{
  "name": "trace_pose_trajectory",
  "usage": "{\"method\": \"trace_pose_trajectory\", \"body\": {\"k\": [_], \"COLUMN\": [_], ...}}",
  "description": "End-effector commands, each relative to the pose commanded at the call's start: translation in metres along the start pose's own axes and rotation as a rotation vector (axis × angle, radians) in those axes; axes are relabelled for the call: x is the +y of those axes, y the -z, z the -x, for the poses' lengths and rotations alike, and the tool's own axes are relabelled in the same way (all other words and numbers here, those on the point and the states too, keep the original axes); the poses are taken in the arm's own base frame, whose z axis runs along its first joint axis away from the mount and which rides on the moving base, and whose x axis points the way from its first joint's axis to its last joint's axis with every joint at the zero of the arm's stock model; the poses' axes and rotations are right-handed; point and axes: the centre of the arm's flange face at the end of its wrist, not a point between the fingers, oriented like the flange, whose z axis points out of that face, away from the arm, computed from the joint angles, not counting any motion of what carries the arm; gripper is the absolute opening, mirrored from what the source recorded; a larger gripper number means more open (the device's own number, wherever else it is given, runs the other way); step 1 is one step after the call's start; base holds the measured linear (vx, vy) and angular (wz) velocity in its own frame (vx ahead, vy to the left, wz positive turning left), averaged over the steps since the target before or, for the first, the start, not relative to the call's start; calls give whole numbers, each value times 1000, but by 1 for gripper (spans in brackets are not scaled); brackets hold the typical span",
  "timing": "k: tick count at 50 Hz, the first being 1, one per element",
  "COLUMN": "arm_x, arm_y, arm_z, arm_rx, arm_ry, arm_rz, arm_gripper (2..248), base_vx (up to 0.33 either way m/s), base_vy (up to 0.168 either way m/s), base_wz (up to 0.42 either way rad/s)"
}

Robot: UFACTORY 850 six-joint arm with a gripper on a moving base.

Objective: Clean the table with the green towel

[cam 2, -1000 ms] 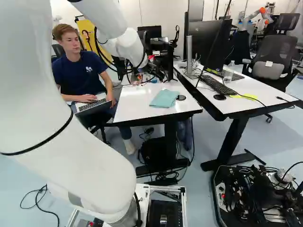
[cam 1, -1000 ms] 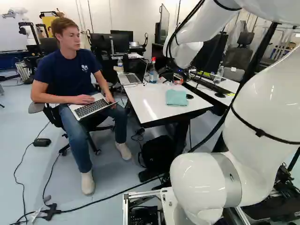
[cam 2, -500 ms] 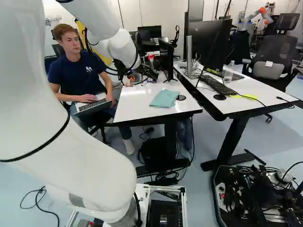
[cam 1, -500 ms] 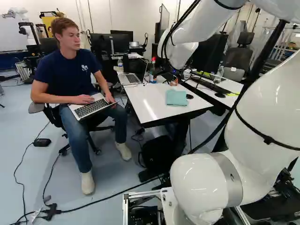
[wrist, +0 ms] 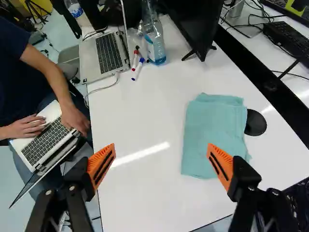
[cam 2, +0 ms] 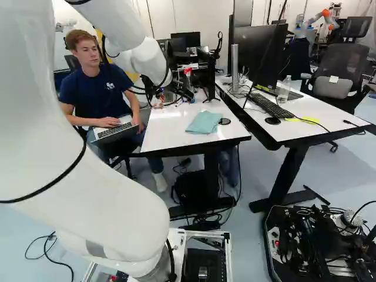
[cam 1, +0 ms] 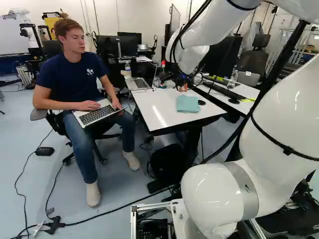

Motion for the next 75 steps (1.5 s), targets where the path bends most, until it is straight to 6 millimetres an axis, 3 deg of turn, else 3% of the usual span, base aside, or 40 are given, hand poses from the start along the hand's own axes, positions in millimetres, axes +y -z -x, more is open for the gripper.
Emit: {"method": "trace_pose_trajectory", "body": {"k": [39,75], "arm_x": [6,18], "arm_y": [-9,-17], "arm_z": [38,114], "arm_rx": [74,212], "arm_ry": [25,76], "arm_rz": [11,15], "arm_gripper": [247,247], "base_vx": [0,0], "base_vy": [0,0], "base_wz": [0,0]}}
